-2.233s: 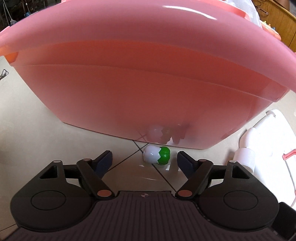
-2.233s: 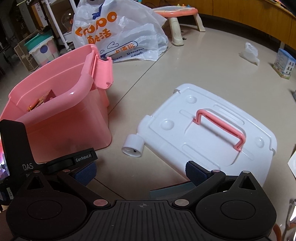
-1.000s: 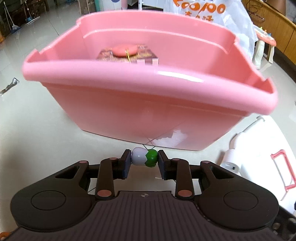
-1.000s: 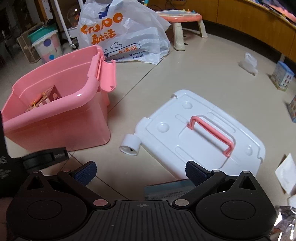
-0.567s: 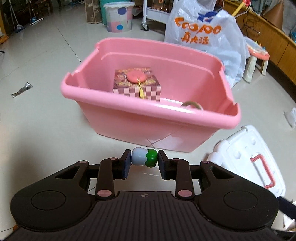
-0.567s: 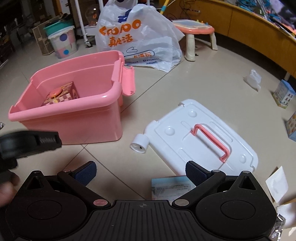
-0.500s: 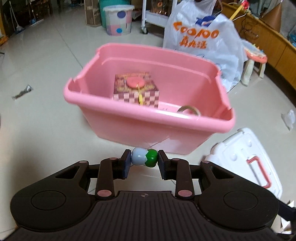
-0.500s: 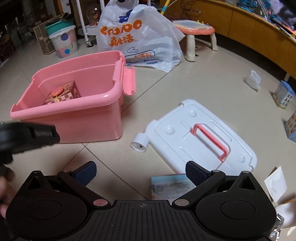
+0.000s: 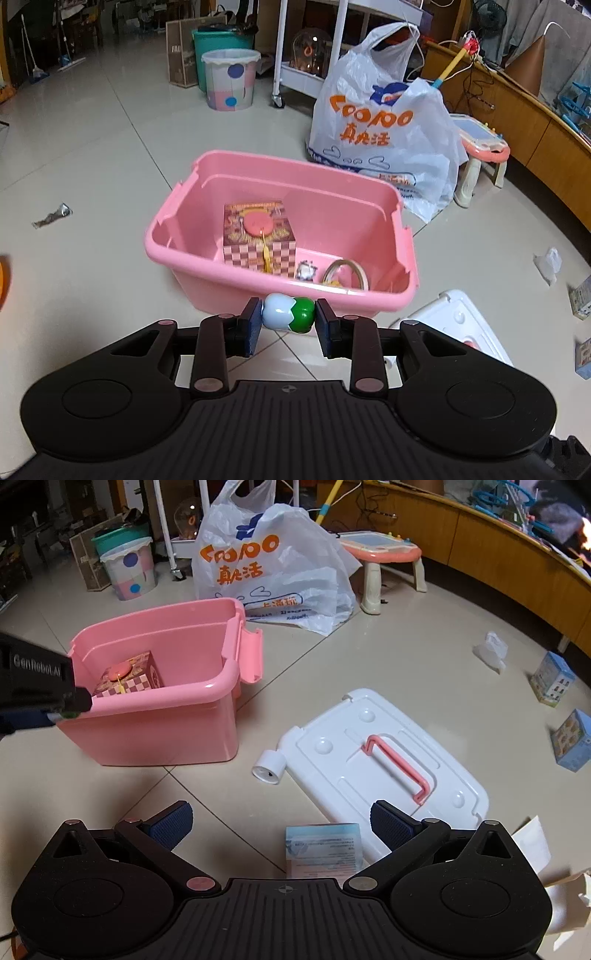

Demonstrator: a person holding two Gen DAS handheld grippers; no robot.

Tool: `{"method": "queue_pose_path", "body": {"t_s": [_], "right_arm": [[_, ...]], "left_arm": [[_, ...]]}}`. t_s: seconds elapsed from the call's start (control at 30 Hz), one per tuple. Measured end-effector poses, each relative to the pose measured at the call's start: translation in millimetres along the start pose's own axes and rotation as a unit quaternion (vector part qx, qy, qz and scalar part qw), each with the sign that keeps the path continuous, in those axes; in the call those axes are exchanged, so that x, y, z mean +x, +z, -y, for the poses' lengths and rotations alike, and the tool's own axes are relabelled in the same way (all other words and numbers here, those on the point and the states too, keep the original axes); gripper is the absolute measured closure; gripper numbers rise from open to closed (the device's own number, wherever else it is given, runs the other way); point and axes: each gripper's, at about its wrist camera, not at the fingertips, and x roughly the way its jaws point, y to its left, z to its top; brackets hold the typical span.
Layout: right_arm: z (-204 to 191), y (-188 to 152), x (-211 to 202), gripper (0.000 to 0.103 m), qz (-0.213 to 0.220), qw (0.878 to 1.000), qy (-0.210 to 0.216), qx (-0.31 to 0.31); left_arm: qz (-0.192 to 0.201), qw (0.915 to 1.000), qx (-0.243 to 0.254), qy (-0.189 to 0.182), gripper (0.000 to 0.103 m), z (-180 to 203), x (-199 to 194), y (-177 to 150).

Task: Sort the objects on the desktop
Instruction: 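Lift the ball with the left gripper and carry it over the pink bin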

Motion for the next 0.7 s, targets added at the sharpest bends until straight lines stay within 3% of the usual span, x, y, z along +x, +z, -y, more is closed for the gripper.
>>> {"method": "queue_pose_path", "body": {"t_s": [0.3,0.7], "right_arm": [[0,-1,-6,0.001,0.0,1.0,0.005,-0.017],[-11,-2,2,0.001,-0.005,0.999,0.018,-0.051]], "left_arm": [[-0.004,0.9999,-0.009,-0.003,0.071,5,3,19],[0.004,0.9994,0.028,-0.019,0.071,28,21,55]]}}
